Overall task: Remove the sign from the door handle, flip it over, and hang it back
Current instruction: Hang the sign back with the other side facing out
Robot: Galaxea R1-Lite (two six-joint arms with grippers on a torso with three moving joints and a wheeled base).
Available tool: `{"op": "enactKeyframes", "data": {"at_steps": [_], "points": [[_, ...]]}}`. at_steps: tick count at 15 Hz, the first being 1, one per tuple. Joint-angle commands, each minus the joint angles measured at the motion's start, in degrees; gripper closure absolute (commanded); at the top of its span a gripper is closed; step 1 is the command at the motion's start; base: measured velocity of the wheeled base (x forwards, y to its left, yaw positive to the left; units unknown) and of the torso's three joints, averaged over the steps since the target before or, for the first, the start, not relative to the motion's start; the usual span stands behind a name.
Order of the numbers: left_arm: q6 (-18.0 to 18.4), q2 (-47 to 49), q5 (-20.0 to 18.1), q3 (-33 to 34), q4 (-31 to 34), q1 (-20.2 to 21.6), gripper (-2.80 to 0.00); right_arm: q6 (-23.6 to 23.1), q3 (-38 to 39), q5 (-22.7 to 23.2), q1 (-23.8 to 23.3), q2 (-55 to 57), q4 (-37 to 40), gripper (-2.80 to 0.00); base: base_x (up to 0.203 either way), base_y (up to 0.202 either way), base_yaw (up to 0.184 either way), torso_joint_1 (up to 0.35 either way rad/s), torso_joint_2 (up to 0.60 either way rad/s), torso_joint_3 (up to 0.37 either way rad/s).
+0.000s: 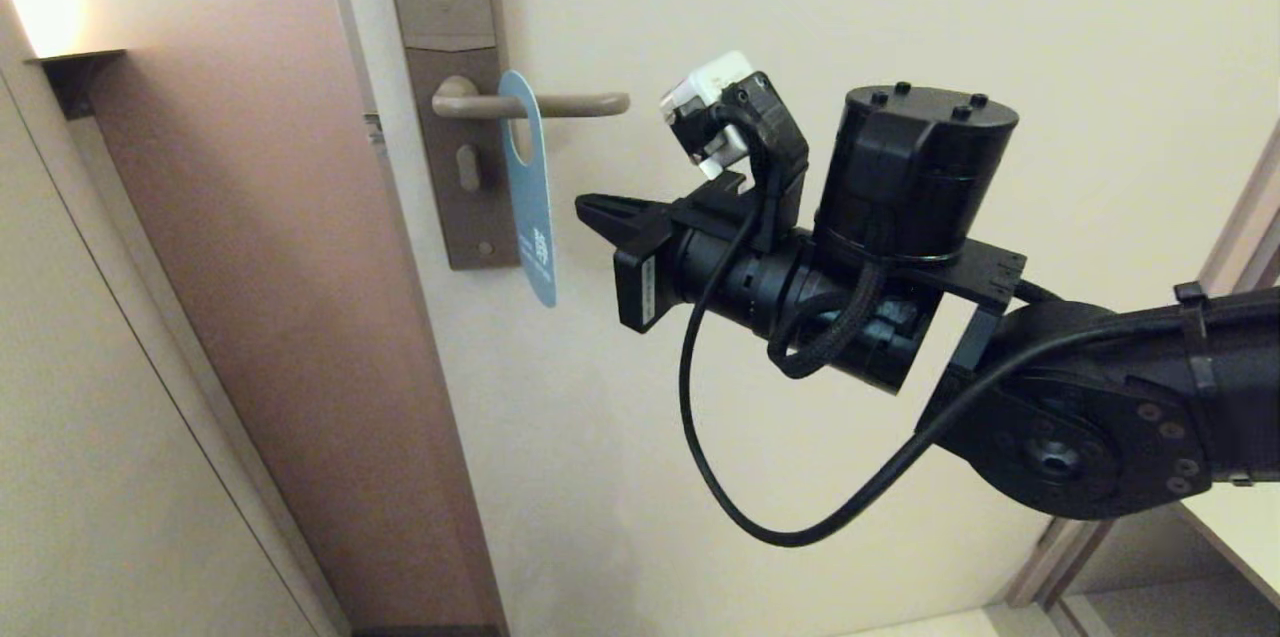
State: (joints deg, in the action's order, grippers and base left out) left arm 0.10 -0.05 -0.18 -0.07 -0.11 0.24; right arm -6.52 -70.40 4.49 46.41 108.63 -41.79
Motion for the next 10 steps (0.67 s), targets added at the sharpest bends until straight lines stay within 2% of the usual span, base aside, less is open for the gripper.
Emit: {"op": "enactKeyframes", "data": {"at_steps": [1, 5, 10], "points": [[-0.01, 0.05, 0.01, -0.01, -0.06, 0.02, 0.00, -0.07, -1.00, -0.37, -0.01, 3.60, -1.40, 0.00, 0.000, 0.000, 0.000, 0.000, 0.00, 0.000], [-0.01, 0.05, 0.01, -0.01, -0.05, 0.02, 0.00, -0.07, -5.19, -0.44, 0.00, 7.58, -1.63, 0.00, 0.000, 0.000, 0.000, 0.000, 0.00, 0.000], [-0.06, 0.05, 0.01, -0.01, 0.02, 0.02, 0.00, -0.16, -5.71, -2.53, 0.26, 9.84, -5.58, 0.00, 0.000, 0.000, 0.000, 0.000, 0.00, 0.000]]}}
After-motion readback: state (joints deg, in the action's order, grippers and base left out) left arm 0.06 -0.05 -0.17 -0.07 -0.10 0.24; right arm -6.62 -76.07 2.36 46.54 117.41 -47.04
